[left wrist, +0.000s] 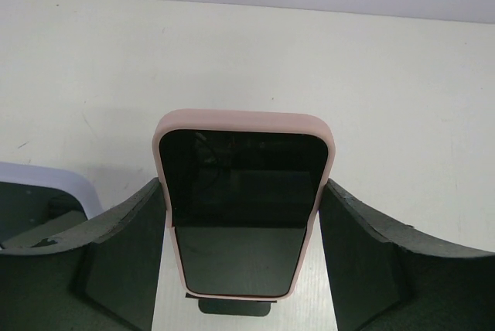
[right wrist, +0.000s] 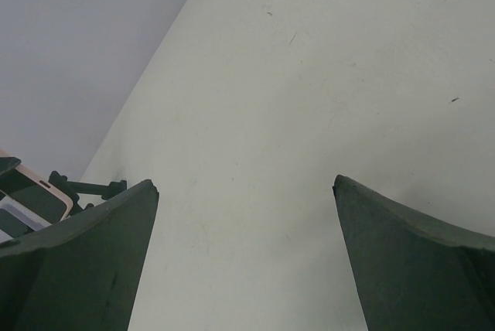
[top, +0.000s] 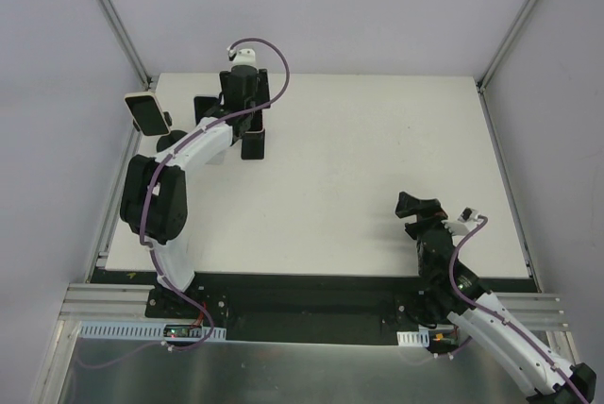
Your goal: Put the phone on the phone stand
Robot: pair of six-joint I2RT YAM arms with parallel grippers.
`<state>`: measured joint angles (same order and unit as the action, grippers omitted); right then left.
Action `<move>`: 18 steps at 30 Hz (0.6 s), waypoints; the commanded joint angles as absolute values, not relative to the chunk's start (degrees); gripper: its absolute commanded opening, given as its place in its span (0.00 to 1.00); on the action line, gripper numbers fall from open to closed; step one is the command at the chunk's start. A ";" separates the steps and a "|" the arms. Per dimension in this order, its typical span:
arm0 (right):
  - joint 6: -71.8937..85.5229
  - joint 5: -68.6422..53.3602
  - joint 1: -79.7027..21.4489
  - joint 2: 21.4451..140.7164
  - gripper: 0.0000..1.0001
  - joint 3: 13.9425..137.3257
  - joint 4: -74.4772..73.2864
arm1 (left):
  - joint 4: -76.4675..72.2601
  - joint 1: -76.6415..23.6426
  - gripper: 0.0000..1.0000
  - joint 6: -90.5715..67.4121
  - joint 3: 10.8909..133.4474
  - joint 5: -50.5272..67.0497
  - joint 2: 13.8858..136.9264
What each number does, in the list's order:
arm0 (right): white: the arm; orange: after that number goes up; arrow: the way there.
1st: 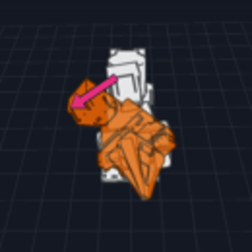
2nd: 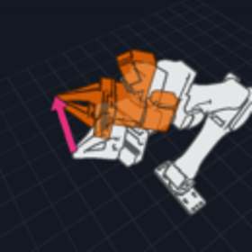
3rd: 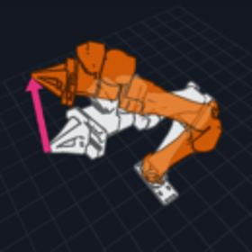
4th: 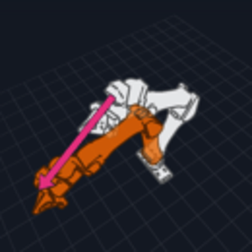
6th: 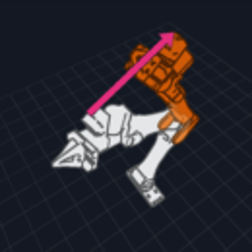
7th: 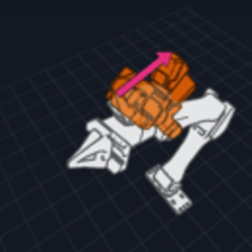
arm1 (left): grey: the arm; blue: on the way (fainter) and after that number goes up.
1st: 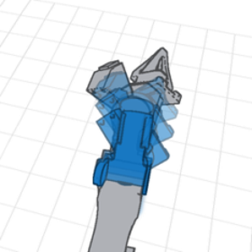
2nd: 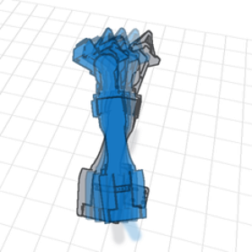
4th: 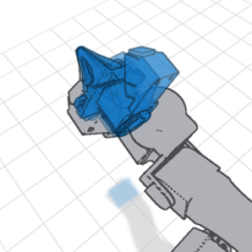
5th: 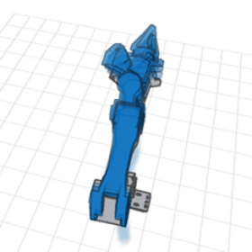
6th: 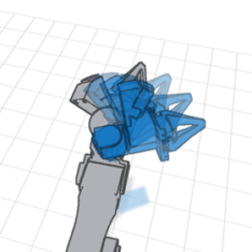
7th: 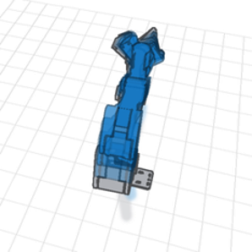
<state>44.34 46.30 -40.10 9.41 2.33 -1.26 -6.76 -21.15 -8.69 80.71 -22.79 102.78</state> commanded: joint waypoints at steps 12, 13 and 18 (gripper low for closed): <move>43.51 45.70 -39.38 12.22 0.99 -2.81 1.23 | -21.09 -20.30 0.00 -6.59 74.01 -19.95 101.60; 43.42 45.70 -39.46 12.39 0.99 -2.99 1.23 | -21.27 -20.22 0.00 -6.68 73.83 -19.78 101.60; 43.33 45.62 -39.38 12.13 0.99 -2.90 1.32 | -21.97 -20.21 0.00 -6.86 72.69 -18.99 101.16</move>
<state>44.25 45.63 -39.62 11.86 2.33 -0.69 -17.32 -20.88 -7.22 73.30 -20.18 103.28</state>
